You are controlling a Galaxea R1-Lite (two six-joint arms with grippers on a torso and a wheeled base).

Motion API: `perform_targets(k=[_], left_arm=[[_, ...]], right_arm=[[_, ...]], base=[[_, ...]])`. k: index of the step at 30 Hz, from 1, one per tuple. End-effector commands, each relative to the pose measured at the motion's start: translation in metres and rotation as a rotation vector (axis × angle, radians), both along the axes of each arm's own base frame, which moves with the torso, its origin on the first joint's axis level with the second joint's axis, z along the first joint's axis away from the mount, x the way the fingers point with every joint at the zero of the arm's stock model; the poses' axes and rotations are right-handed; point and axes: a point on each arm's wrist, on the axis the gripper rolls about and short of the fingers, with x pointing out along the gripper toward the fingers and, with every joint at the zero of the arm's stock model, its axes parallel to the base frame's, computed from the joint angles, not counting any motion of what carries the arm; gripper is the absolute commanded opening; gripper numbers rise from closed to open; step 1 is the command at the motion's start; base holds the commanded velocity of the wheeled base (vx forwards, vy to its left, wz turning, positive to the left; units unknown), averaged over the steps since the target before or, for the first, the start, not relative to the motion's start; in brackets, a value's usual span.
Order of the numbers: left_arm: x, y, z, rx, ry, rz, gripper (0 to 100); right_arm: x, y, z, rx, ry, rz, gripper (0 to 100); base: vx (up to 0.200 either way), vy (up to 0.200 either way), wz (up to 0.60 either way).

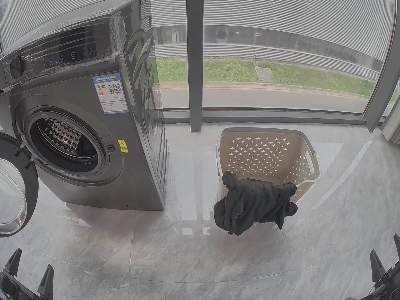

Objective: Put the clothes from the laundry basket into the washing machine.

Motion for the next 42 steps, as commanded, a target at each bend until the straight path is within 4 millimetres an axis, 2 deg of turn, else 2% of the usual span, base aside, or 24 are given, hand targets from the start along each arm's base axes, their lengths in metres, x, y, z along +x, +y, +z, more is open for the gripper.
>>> perform_targets(k=[1,11,32,38,42], left_arm=[[-0.0001,0.0,-0.0044,-0.003,-0.001,0.0,100],[-0.0001,0.0,-0.0044,-0.001,-0.001,0.0,100],[-0.0001,0.0001,-0.0044,-0.003,-0.001,0.003,100],[-0.0001,0.0,-0.0044,-0.004,-0.001,0.001,100],[-0.0001,0.0,-0.0044,-0.003,-0.001,0.001,100]], right_arm=[[0.0001,0.0,-0.0052,0.0,0.001,0.0,100],[0.0001,0.0,-0.0052,0.0,0.001,0.002,100],[0.0001,0.0,-0.0052,0.0,0.001,0.0,100],[0.0001,0.0,-0.0052,-0.002,0.001,0.0,100],[0.0001,0.0,-0.0054,0.0,0.002,-0.001,100]], base=[[0.0,-0.2,0.0],[0.0,-0.2,0.0],[0.0,0.0,0.0],[0.0,-0.2,0.0],[0.0,0.0,0.0]])
